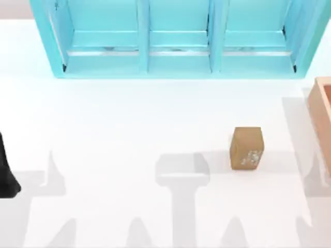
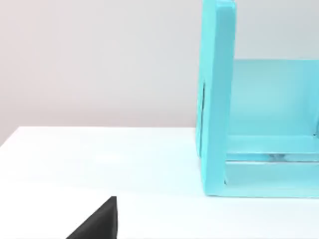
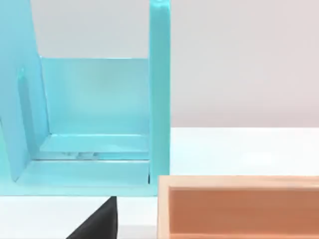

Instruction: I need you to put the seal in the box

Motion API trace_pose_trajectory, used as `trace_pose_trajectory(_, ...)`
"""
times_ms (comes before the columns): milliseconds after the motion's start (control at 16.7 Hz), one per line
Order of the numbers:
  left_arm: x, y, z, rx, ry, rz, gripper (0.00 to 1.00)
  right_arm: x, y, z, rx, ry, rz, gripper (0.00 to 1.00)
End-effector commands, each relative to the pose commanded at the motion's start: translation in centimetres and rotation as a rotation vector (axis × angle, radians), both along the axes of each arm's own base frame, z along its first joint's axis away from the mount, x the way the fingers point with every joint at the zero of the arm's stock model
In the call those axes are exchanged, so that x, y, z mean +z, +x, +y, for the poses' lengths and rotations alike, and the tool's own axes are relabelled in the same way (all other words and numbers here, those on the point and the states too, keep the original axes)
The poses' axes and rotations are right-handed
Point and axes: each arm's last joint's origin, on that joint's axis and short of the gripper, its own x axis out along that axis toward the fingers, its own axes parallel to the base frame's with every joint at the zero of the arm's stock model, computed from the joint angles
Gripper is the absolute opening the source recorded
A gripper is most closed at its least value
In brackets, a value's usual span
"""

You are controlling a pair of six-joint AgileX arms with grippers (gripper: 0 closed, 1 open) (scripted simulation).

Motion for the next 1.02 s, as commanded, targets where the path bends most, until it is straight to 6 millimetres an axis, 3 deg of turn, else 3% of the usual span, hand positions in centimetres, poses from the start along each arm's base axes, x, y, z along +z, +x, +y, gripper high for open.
trace_pose_trajectory(300,0.0,0.0,0.0,0.0,0.0,0.0,1.0,1.1,0.0,0.2,0.023,0.021,0.05,1.0)
trace_pose_trajectory(600,0.0,0.0,0.0,0.0,0.0,0.0,1.0,6.5,1.5,1.3,0.092,0.093,0.294,1.0)
trace_pose_trajectory(840,0.0,0.0,0.0,0.0,0.0,0.0,1.0,10.7,6.2,3.5,0.129,0.134,0.633,1.0)
trace_pose_trajectory(1020,0.0,0.0,0.0,0.0,0.0,0.0,1.0,12.0,11.1,6.2,0.127,0.134,0.91,1.0)
